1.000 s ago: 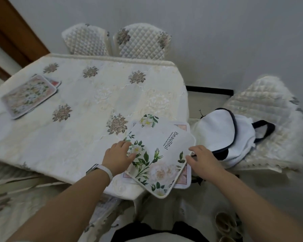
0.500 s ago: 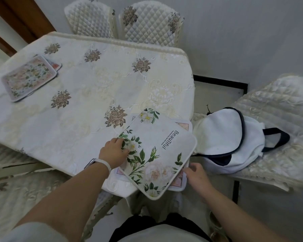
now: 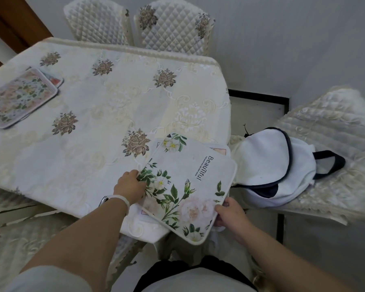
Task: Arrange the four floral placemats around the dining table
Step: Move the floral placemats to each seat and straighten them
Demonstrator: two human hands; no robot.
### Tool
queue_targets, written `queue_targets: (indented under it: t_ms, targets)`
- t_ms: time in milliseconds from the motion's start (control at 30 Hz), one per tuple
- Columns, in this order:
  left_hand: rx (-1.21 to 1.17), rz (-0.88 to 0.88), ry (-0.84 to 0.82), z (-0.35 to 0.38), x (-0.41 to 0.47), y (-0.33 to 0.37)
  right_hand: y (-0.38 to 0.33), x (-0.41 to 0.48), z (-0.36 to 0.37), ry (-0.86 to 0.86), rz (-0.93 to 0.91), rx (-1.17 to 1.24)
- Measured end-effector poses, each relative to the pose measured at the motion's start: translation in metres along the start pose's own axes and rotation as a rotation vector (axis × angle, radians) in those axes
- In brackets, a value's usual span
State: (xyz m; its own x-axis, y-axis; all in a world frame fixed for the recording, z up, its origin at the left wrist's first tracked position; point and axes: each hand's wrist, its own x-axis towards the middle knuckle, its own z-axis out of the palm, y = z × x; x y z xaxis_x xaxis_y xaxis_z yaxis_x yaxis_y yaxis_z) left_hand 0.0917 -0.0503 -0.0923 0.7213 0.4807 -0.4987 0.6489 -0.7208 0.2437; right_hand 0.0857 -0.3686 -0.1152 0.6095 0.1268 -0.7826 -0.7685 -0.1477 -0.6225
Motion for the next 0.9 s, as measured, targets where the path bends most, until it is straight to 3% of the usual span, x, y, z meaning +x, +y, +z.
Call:
queue_targets:
  t_ms: [333, 900]
  targets:
    - [-0.252, 0.062, 0.036, -0.007, -0.024, -0.013, -0.025, -0.016, 0.024, 0.197, -0.170, -0.153]
    - [-0.740, -0.071, 0.347, -0.064, -0.089, -0.127, -0.080, -0.026, 0.158, 0.164, -0.423, -0.425]
